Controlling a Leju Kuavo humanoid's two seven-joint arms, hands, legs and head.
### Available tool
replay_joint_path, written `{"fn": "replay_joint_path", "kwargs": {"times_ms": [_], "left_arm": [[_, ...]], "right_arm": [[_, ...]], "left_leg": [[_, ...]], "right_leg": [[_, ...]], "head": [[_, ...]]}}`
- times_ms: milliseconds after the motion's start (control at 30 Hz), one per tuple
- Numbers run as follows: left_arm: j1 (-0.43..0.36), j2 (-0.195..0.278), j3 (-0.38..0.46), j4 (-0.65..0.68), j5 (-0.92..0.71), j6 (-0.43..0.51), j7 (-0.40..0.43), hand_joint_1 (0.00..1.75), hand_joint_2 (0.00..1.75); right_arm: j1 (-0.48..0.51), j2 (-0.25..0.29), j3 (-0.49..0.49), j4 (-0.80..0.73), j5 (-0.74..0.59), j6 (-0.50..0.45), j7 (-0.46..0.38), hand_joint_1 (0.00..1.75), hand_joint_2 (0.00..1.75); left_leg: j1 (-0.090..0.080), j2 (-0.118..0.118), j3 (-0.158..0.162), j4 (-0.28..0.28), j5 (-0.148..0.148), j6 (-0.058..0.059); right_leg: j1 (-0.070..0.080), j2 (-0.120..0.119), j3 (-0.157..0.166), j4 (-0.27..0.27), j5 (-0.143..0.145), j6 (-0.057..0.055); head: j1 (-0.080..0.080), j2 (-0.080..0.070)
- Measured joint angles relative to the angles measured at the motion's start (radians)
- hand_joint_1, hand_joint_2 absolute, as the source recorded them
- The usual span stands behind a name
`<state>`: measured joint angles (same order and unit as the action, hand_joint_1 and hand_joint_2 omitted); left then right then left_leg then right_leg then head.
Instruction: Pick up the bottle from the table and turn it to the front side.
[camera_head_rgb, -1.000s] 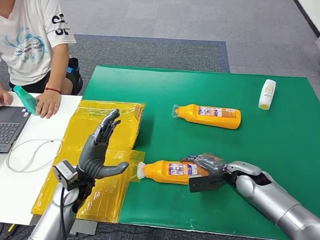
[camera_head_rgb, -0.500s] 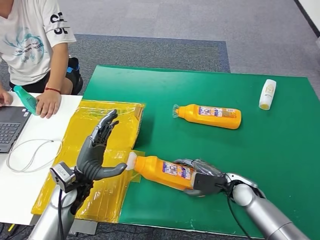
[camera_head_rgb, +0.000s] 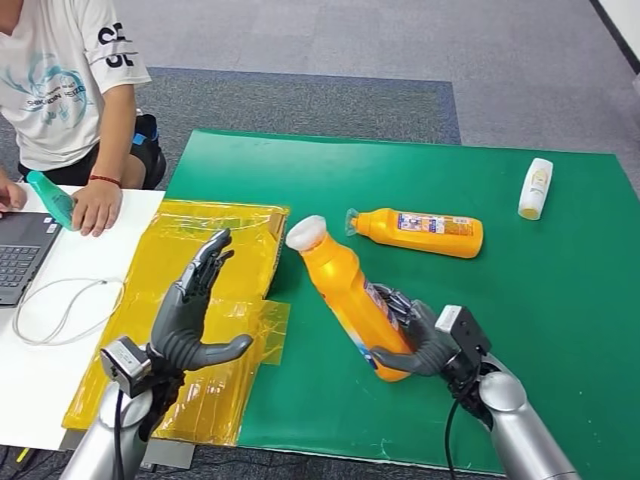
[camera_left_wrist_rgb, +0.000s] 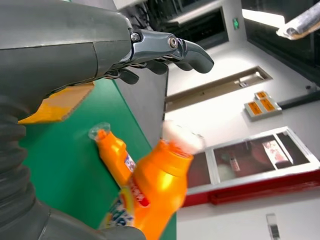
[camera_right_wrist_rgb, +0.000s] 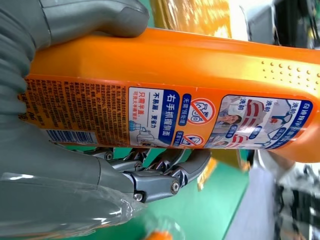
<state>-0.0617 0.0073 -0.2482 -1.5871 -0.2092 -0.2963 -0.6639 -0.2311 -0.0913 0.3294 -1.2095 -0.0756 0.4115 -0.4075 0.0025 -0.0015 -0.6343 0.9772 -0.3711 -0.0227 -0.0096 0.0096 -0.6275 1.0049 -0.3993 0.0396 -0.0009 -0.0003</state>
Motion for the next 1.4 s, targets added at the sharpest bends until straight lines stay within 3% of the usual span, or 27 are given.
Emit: {"fn": "replay_joint_path", "kwargs": {"times_ms": [100, 167, 400, 567, 867, 1100, 1400], "left_arm": [[0.008, -0.002, 0.014, -0.005, -0.003, 0.011, 0.010, 0.00, 1.75], [0.006, -0.002, 0.024, -0.001, 0.041, -0.037, 0.010, 0.00, 1.75], [-0.102, 0.007, 0.045, 0.180, 0.348, -0.392, -0.002, 0.00, 1.75], [-0.180, 0.007, 0.070, 0.335, 0.484, -0.543, 0.035, 0.00, 1.75], [-0.206, 0.010, 0.073, 0.414, 0.505, -0.570, 0.054, 0.00, 1.75], [-0.216, 0.024, 0.067, 0.429, 0.507, -0.580, 0.100, 0.00, 1.75], [-0.271, 0.082, -0.038, 0.494, 0.506, -0.680, 0.125, 0.00, 1.75]], "right_arm": [[0.015, 0.021, -0.032, -0.021, 0.007, 0.005, 0.003, 1.75, 1.75], [0.021, 0.031, -0.040, -0.035, 0.018, 0.008, 0.003, 1.75, 1.75], [0.003, 0.071, -0.027, -0.051, 0.073, -0.005, -0.008, 1.75, 1.75], [-0.011, 0.097, 0.012, -0.074, 0.120, -0.041, -0.022, 1.75, 1.75], [-0.009, 0.115, 0.063, -0.122, 0.145, -0.072, -0.037, 1.75, 1.75], [-0.007, 0.126, 0.090, -0.157, 0.242, -0.137, -0.061, 1.75, 1.75], [-0.027, 0.136, 0.163, -0.156, 0.333, -0.164, -0.091, 1.75, 1.75]], "left_leg": [[0.000, 0.000, 0.000, 0.000, 0.000, 0.000], [0.000, 0.000, 0.000, 0.000, 0.000, 0.000], [0.000, 0.000, 0.000, 0.000, 0.001, -0.001], [0.000, 0.000, 0.000, 0.000, 0.002, -0.001], [0.000, 0.000, -0.001, 0.000, 0.001, -0.001], [0.000, 0.000, 0.000, 0.000, 0.001, -0.001], [0.000, 0.000, -0.001, 0.000, 0.001, -0.001]], "right_leg": [[0.000, 0.000, 0.000, 0.000, 0.000, 0.000], [0.000, 0.000, 0.000, 0.000, 0.000, 0.000], [0.000, 0.000, 0.000, 0.000, 0.001, 0.000], [0.000, 0.000, 0.000, 0.001, 0.001, -0.001], [0.000, 0.000, -0.001, 0.000, 0.000, 0.000], [0.000, 0.000, -0.001, 0.000, 0.000, -0.001], [0.001, 0.000, -0.001, 0.001, 0.000, -0.001]], "head": [[0.000, 0.000], [0.000, 0.000], [0.000, 0.000], [0.000, 0.000], [0.000, 0.000], [0.000, 0.000], [0.000, 0.000]]}}
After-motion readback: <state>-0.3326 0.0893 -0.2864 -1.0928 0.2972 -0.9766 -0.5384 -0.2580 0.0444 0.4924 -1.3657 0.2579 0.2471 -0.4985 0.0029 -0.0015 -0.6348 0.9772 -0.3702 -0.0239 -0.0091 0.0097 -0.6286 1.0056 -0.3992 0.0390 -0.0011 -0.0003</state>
